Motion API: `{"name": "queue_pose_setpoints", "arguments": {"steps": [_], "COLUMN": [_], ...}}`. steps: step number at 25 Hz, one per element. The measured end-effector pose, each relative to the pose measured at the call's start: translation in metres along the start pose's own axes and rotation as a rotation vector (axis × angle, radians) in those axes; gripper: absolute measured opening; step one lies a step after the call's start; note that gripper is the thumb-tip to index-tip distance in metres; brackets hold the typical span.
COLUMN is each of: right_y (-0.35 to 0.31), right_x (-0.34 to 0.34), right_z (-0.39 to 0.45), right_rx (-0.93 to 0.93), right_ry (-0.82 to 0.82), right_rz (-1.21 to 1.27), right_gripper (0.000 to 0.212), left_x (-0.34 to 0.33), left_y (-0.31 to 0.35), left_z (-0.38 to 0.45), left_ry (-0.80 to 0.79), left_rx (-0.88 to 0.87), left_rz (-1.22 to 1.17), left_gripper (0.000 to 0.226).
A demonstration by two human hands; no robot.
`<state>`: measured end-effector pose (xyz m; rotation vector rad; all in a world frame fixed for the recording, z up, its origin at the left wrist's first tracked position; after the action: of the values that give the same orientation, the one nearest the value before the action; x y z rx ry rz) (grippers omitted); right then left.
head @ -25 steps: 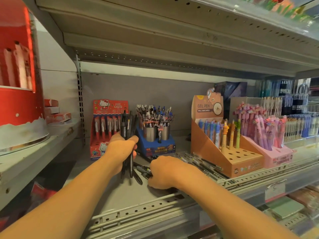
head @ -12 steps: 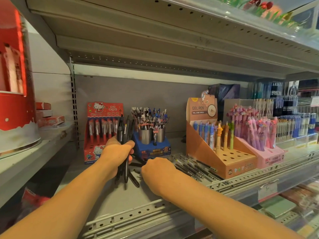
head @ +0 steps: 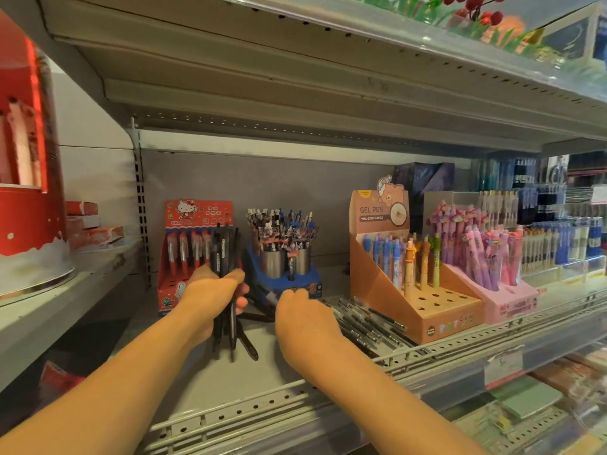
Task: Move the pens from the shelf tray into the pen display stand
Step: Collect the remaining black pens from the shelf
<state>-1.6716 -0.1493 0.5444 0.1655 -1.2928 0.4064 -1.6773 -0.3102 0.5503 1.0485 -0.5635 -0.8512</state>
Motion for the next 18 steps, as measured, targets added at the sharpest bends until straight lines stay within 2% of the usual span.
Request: {"name": "queue_pose_setpoints", "arguments": {"steps": [3, 7, 10, 12, 14, 16, 18], "right_y": [0.001, 0.002, 0.0, 0.002, 0.005, 0.008, 0.006], "right_x": [0.006, 0.009, 0.006, 0.006, 0.009, 0.011, 0.012], "right_z": [-0.002, 0.001, 0.009, 0.019, 0.026, 0.031, 0.03], "right_rx": [-0.01, 0.009, 0.036, 0.035, 0.015, 0.021, 0.071], "right_ry": [0.06, 0.113, 0.075, 0.024, -0.044, -0.12, -0.279], "right_rz": [0.089, 0.242, 0.431, 0.677, 1.075, 1.403, 1.578], "right_gripper": [0.04, 0.03, 0.02, 0.011, 0.012, 0.011, 0.011], "left_x": [0.003, 0.006, 0.005, 0.003, -0.001, -0.01, -0.022], "left_y": [0.009, 0.027, 0.038, 0.041, 0.039, 0.036, 0.033], "left_z": [-0.002, -0.007, -0.02, -0.033, -0.046, -0.055, -0.058], "left_ry": [0.04, 0.086, 0.089, 0.076, 0.069, 0.061, 0.052], "left_rx": [-0.017, -0.093, -0.12, -0.114, -0.057, 0.037, 0.123], "left_rz": [0.01, 0.041, 0.052, 0.061, -0.003, -0.115, -0.264], "left_gripper": [0.008, 0.035, 0.031, 0.019, 0.014, 0.018, 0.021]}}
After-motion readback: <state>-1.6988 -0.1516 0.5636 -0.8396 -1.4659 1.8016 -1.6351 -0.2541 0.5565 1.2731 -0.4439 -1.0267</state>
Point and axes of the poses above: each hand's wrist, its own z-axis towards the middle knuckle, its own x-axis out of the back of the hand, y = z × x, the point moved 4 cm from there along z, towards the middle knuckle, and after that the axes turned 10 degrees about -x, right-handed, at the moved point
